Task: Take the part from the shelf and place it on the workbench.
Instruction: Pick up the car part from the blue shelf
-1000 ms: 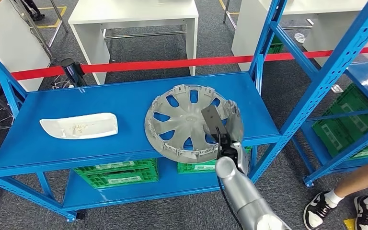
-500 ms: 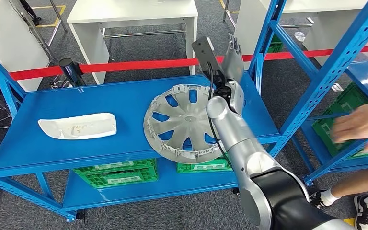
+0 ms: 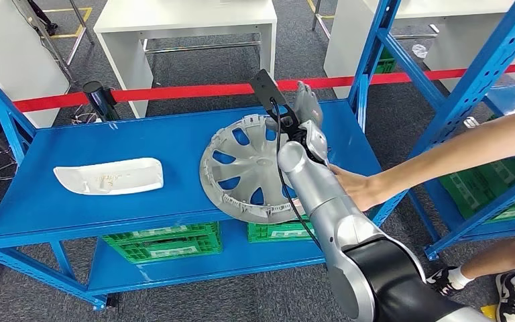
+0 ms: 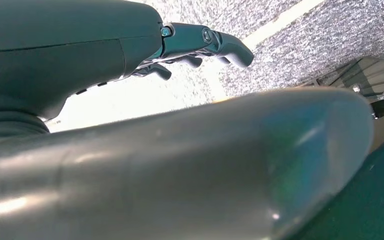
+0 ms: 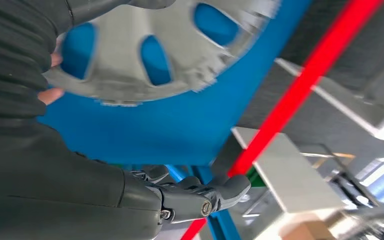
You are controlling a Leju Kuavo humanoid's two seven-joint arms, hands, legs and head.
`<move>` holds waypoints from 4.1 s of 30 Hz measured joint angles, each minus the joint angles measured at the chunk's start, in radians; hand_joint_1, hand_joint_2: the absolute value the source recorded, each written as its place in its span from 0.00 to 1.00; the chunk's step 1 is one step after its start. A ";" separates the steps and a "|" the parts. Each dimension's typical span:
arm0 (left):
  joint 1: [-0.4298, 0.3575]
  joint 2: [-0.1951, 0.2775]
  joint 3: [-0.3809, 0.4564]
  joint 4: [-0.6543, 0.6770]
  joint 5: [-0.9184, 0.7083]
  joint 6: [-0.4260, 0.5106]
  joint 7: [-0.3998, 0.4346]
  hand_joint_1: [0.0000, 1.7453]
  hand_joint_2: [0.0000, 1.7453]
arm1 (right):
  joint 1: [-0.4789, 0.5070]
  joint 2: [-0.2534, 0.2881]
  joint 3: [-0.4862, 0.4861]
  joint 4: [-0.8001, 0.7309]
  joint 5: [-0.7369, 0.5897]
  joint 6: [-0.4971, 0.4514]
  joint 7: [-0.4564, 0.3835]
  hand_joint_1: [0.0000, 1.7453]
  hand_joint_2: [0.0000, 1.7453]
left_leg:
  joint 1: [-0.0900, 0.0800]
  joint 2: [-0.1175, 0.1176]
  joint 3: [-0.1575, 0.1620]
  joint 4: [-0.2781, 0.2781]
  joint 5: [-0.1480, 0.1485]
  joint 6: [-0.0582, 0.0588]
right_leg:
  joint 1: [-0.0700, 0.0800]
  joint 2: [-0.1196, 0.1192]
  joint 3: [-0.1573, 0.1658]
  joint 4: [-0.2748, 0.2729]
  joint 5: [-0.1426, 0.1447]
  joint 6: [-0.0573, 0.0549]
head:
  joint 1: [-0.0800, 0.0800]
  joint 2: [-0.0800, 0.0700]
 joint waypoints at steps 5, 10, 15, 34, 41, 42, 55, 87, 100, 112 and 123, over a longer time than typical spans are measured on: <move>0.000 0.000 0.006 0.000 -0.017 0.000 0.032 0.00 0.00 | -0.022 -0.002 0.014 0.011 0.087 0.157 0.108 0.00 1.00 | 0.000 0.001 0.000 0.000 0.000 0.000 | 0.000 0.000 -0.001 0.000 0.000 0.000 | 0.000 0.000; -0.001 0.001 0.006 0.000 -0.028 0.000 0.024 0.00 0.00 | -0.091 -0.006 0.050 0.076 0.175 0.300 0.153 0.00 1.00 | 0.000 0.000 -0.001 0.000 0.000 0.000 | 0.000 0.000 -0.001 0.000 0.000 0.000 | 0.000 0.000; -0.007 0.015 0.006 0.000 -0.022 0.000 0.013 0.00 0.00 | -0.176 -0.009 0.092 0.164 0.251 0.413 0.157 0.00 1.00 | 0.000 0.000 -0.001 0.000 0.000 -0.001 | 0.000 0.000 -0.001 0.000 0.000 0.000 | 0.000 0.000; 0.000 0.024 0.006 0.000 -0.021 0.000 -0.005 0.00 0.00 | -0.277 -0.017 0.231 0.301 0.286 0.439 0.108 0.00 1.00 | 0.000 0.000 -0.001 0.000 0.000 -0.001 | 0.000 0.000 -0.002 0.001 0.000 0.000 | 0.000 0.000; -0.002 0.019 0.006 0.001 -0.037 0.000 -0.012 0.00 0.00 | -0.271 -0.046 0.210 0.339 0.248 0.395 0.157 0.00 1.00 | 0.000 0.000 -0.001 0.000 0.000 -0.001 | 0.000 0.000 -0.002 0.000 0.000 0.000 | 0.000 0.000; -0.003 0.017 0.006 0.001 -0.040 0.000 -0.014 0.00 0.00 | -0.270 -0.052 0.206 0.346 0.247 0.390 0.165 0.00 1.00 | 0.000 0.000 -0.001 0.000 0.000 0.000 | 0.000 0.000 -0.002 0.000 0.000 0.000 | 0.000 0.000; -0.012 -0.003 0.005 0.000 -0.038 0.000 -0.018 0.00 0.00 | -0.246 -0.037 0.205 0.386 0.323 0.343 0.134 0.00 1.00 | 0.000 0.001 -0.001 0.000 0.000 -0.001 | 0.000 0.001 -0.003 0.001 0.000 0.000 | 0.000 0.000; -0.005 -0.005 0.006 0.001 -0.022 0.000 -0.021 0.00 0.00 | -0.103 0.066 0.343 0.160 0.398 0.290 0.080 0.00 1.00 | 0.001 0.001 -0.002 0.000 0.000 -0.001 | 0.001 0.001 -0.003 0.001 0.000 -0.001 | 0.000 0.000; -0.002 -0.008 0.008 0.002 -0.009 0.000 -0.024 0.00 0.00 | 0.019 0.055 0.448 -0.138 0.411 0.365 0.080 0.00 1.00 | 0.001 0.001 -0.002 -0.001 0.000 -0.001 | 0.001 0.001 -0.004 0.001 -0.001 -0.001 | 0.000 0.000; -0.002 -0.011 0.012 0.003 -0.012 0.000 -0.023 0.00 0.00 | 0.062 0.043 0.484 -0.256 0.382 0.387 0.103 0.00 1.00 | 0.001 0.001 -0.002 -0.001 0.000 -0.001 | 0.001 0.001 -0.004 0.001 -0.001 -0.001 | 0.000 0.000; -0.003 -0.013 0.012 0.003 -0.019 0.000 -0.021 0.00 0.00 | 0.167 0.008 0.481 -0.297 0.324 0.358 0.134 0.00 1.00 | 0.001 0.001 -0.002 -0.001 0.000 -0.001 | 0.001 0.001 -0.004 0.001 -0.001 -0.002 | 0.000 0.000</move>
